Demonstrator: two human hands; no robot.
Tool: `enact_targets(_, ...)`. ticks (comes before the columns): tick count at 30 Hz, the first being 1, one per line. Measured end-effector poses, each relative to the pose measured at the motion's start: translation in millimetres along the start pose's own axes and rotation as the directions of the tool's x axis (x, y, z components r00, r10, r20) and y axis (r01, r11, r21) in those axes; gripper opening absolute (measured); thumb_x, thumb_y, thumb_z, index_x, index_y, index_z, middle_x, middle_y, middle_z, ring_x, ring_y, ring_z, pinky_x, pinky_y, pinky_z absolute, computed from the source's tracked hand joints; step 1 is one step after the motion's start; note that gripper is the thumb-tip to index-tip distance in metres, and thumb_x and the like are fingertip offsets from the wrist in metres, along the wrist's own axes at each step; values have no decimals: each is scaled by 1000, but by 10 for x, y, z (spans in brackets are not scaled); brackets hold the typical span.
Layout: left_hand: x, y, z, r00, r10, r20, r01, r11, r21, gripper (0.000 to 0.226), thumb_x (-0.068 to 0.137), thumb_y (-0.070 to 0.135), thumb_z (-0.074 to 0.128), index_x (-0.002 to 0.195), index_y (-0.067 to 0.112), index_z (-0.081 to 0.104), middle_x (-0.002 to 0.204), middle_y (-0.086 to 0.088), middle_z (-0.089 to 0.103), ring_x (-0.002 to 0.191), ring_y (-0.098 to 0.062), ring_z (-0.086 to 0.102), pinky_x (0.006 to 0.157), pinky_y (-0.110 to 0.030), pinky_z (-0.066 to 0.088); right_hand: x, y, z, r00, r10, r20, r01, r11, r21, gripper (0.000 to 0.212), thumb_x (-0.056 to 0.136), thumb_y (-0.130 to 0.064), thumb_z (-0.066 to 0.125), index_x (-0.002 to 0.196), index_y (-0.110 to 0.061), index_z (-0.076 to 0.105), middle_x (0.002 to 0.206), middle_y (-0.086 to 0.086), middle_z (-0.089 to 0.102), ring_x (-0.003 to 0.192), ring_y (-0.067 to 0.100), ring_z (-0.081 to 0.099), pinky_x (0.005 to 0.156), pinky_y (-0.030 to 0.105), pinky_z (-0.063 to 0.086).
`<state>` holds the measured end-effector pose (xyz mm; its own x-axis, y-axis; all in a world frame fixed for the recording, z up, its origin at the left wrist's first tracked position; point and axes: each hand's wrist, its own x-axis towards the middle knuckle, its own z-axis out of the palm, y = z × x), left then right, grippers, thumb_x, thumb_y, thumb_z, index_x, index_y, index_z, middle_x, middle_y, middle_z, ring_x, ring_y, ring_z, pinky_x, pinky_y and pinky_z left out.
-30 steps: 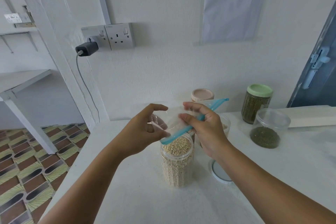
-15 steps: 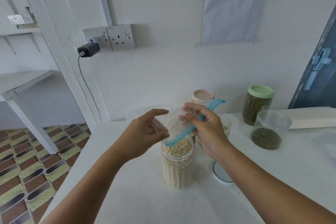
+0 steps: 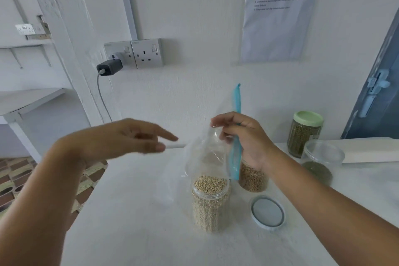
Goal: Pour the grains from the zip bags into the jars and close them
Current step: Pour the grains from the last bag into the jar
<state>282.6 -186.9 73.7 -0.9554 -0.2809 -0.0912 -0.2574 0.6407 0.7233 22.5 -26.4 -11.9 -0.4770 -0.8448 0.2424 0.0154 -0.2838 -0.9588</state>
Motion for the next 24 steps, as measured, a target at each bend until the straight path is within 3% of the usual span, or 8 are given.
enact_targets(3,182,58,-126,987,80,-139,-98,987,-128,56,73,72,79,117,37,79,139,15,65,138,-2,51,125,-48,25,62,-189,61,992,-8,127,13,999,-41,43,89,18,45,83,-9,78,87,6,75,68,14,55,70,23,44)
enact_targets(5,359,49,-145,983,116,-145,-150,957,-250,64,65,72,85,113,31,82,148,11,60,146,-2,42,128,-48,18,109,-329,94,975,-14,222,32,997,-75,44,87,19,43,76,-8,76,73,5,68,69,17,52,73,25,43)
enact_targets(10,736,-4,-92,994,108,19,-89,897,-433,60,65,65,88,106,22,84,146,8,62,147,-4,42,127,-41,17,171,-624,129,922,-15,387,73,988,-135,52,84,20,41,60,-13,74,76,24,51,65,19,50,66,24,42)
enact_targets(12,825,-56,-49,991,125,47,-87,871,-483,50,71,58,88,99,17,84,139,-4,68,140,-15,53,121,-41,30,191,-665,123,910,2,414,72,984,-163,52,84,20,42,62,-13,75,84,27,51,68,20,51,67,24,43)
enact_targets(15,843,-107,-30,994,95,-50,-107,819,-564,52,58,47,100,91,11,83,110,-13,77,103,-24,72,96,-36,56,229,-660,51,942,19,334,97,940,-328,50,89,16,48,73,-18,81,84,17,64,76,16,59,71,22,47)
enact_targets(17,825,-177,-66,989,55,-137,-123,818,-562,57,47,40,105,90,10,83,103,-14,77,89,-22,75,85,-31,60,249,-625,-23,966,-12,259,146,850,-507,48,95,8,54,84,-28,84,101,-6,75,98,6,67,91,19,48)
enact_targets(21,766,-293,-178,959,11,-284,-179,800,-573,48,51,26,99,95,12,84,110,-16,77,88,-22,77,81,-30,61,313,-515,-108,975,-195,104,208,648,-732,33,98,-22,71,99,-54,79,140,-11,51,138,5,45,117,26,30)
enact_targets(24,737,-292,-262,910,-17,-413,-265,744,-613,22,67,14,85,89,16,84,102,-6,79,80,-16,76,77,-29,61,287,-463,-88,975,-218,-51,131,739,-661,30,96,-37,73,111,-63,71,155,-10,35,149,11,28,122,37,26)
